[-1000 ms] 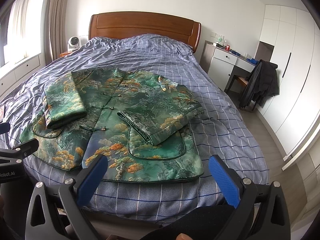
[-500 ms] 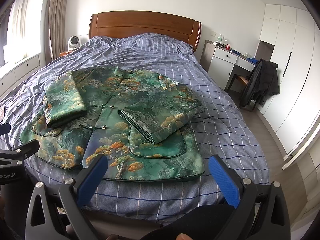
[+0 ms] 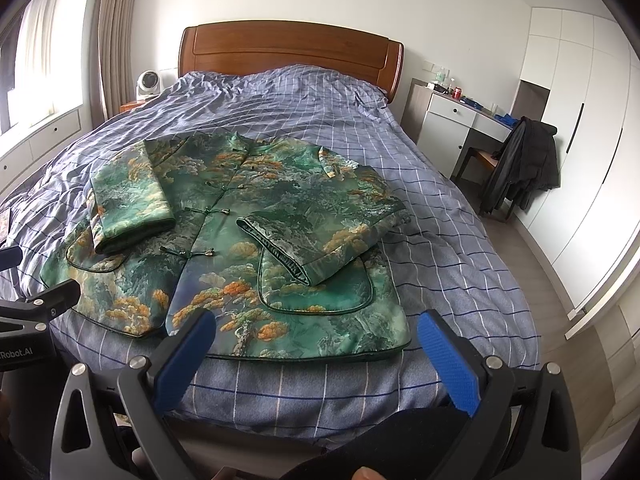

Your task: Fold large clothes

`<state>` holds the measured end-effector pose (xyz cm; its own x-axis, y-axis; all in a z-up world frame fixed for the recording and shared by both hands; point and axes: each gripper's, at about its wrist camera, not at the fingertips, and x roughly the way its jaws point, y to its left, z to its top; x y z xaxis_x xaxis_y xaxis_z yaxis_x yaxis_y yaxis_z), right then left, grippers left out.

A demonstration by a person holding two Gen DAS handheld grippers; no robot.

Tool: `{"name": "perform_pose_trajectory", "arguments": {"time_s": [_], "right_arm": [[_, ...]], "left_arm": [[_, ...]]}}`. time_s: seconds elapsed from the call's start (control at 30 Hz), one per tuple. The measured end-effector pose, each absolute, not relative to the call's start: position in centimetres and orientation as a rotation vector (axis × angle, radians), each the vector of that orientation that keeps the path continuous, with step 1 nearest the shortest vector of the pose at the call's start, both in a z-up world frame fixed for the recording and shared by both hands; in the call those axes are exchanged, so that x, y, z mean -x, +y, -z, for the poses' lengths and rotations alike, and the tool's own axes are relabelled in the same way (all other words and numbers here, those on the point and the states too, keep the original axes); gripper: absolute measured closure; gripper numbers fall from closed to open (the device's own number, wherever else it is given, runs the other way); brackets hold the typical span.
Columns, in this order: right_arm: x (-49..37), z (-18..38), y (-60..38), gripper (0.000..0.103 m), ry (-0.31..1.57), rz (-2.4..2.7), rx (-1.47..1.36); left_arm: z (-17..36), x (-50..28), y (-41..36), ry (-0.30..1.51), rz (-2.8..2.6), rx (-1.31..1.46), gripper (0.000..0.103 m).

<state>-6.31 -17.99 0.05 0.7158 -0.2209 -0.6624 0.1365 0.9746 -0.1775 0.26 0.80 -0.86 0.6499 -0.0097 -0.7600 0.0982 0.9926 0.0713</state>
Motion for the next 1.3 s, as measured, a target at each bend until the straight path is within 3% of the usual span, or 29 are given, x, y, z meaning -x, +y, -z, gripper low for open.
{"name": "perform_pose_trajectory", "arguments": {"time_s": [1.3], "right_arm": [[6.0,-0.7,-18.9,0.000,0.702,0.150,0.125]], "left_arm": [[2.2,-1.6,0.8,0.857,0.148,-0.195,0.000]]}}
